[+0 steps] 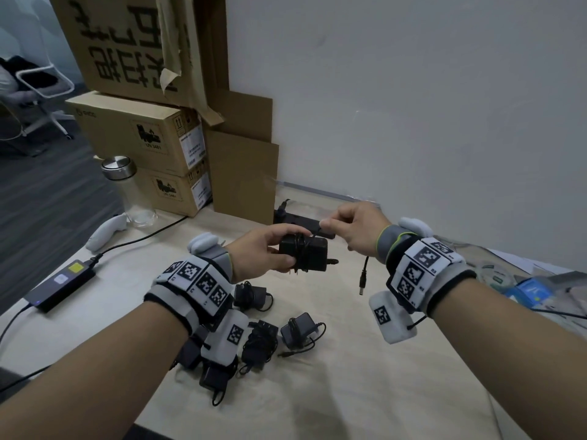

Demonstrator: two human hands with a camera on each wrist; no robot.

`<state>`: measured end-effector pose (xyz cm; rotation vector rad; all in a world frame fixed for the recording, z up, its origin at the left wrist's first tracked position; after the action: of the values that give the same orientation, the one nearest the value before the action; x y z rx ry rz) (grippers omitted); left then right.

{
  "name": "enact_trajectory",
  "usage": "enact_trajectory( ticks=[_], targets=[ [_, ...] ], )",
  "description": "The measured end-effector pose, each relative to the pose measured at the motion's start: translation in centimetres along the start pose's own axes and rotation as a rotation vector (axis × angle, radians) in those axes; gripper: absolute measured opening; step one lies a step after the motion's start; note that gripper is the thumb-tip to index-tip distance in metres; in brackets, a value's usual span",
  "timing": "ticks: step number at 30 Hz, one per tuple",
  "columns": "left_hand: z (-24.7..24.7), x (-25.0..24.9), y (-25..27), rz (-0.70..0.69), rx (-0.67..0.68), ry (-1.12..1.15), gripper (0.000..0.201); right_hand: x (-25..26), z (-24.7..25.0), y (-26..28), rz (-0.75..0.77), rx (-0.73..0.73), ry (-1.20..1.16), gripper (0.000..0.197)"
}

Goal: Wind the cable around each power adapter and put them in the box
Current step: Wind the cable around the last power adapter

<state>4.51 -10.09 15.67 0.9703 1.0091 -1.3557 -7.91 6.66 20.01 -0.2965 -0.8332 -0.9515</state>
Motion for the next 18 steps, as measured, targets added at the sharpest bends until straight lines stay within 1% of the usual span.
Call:
enact_trajectory(
  ticks=[2,5,7,9,11,14,16,18],
  targets=[
    [-0.1,-0.4,0.2,-0.007,0.028,0.122,0.053,-0.2,-0.2,0.0,-0.019,0.005,-0.097,0.022],
    [-0.3,-0.7,0.5,0.014,0.069,0.405,0.052,-0.4,-0.6,0.3,-0.035,0.023,-0.226,0.020],
    [-0.6,-0.7,0.5,0.005,0.056,0.583,0.049,-0.6,-1.1,0.4,-0.065,0.046,-0.326,0.020],
    [-0.9,-0.6,0.4,-0.007,0.008,0.706,0.050,-0.7,-1.7,0.6,-0.118,0.075,-0.429,0.019],
    [-1.2,-0.4,0.4,-0.010,-0.040,0.770,0.051,-0.7,-2.2,0.8,-0.160,0.082,-0.486,0.018],
    [-1.4,-0.2,0.3,-0.011,-0.115,0.867,0.051,-0.9,-2.8,1.1,-0.178,0.093,-0.479,0.024],
    [-1.4,-0.2,0.1,-0.025,-0.190,0.935,0.052,-1.1,-3.4,1.4,-0.179,0.101,-0.462,0.023],
    [-1.4,-0.4,-0.3,-0.033,-0.254,0.954,0.053,-1.2,-3.9,1.7,-0.198,0.106,-0.449,0.022]
  ],
)
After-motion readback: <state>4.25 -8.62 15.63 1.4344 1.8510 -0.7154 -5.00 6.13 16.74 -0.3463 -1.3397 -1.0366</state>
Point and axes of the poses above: each hand's wrist, its own y-axis away from the middle knuckle, its own z-axis out of the back of the hand, x = y × z, the point moved 1 cm from there along -y, towards the middle knuckle, and after that the axes turned 7 degrees about -z, right-handed, at the moved point
